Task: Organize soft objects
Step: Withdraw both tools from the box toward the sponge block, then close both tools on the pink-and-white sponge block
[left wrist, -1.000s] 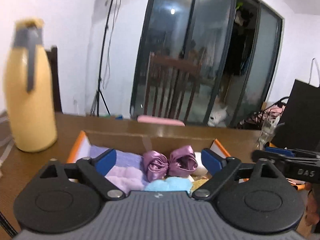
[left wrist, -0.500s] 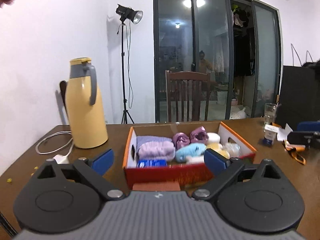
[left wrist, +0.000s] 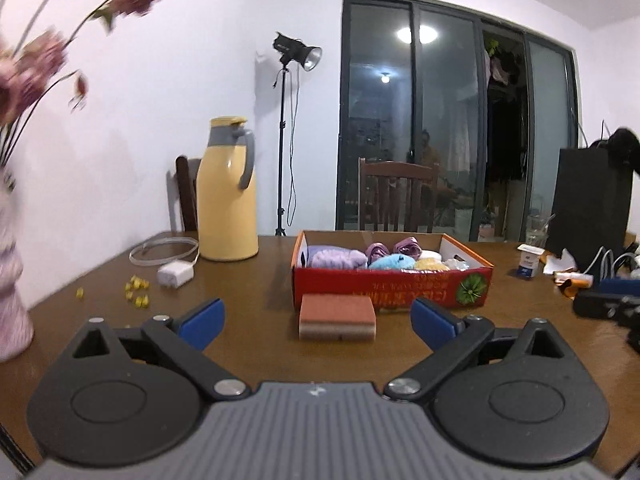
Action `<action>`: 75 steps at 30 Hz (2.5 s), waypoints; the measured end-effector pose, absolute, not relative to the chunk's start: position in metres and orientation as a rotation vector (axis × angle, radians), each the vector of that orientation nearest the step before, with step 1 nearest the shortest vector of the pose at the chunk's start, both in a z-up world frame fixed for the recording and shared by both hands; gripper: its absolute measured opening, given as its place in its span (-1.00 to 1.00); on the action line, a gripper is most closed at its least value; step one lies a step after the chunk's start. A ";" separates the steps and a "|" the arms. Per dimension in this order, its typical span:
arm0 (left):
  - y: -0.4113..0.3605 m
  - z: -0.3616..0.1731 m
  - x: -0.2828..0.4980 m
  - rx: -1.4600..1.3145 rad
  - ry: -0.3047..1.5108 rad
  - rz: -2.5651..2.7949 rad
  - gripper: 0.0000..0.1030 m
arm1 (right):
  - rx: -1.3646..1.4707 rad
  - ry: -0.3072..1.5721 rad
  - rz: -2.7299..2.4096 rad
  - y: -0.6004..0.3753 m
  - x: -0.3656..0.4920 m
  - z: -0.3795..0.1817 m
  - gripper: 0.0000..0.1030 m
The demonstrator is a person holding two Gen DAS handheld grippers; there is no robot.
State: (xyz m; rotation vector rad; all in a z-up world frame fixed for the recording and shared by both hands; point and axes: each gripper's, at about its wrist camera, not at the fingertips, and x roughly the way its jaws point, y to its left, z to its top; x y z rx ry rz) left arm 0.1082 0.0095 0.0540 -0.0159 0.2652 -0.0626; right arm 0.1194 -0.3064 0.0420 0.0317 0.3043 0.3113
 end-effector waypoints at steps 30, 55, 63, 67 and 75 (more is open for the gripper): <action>0.057 -0.003 0.270 -0.247 0.471 -0.109 0.47 | 0.275 0.518 0.411 -0.225 0.269 -0.010 0.34; 0.014 -0.013 0.202 -0.460 0.654 -0.373 -0.38 | 0.399 0.657 0.485 -0.270 0.226 -0.022 -0.65; -0.011 -0.018 0.143 -0.395 0.670 -0.407 -0.39 | 0.409 0.646 0.482 -0.298 0.155 -0.025 -0.60; -0.015 -0.018 0.133 -0.372 0.661 -0.410 -0.36 | 0.421 0.620 0.474 -0.304 0.142 -0.023 -0.60; -0.011 -0.016 0.137 -0.360 0.648 -0.374 -0.21 | 0.400 0.602 0.452 -0.306 0.137 -0.019 -0.60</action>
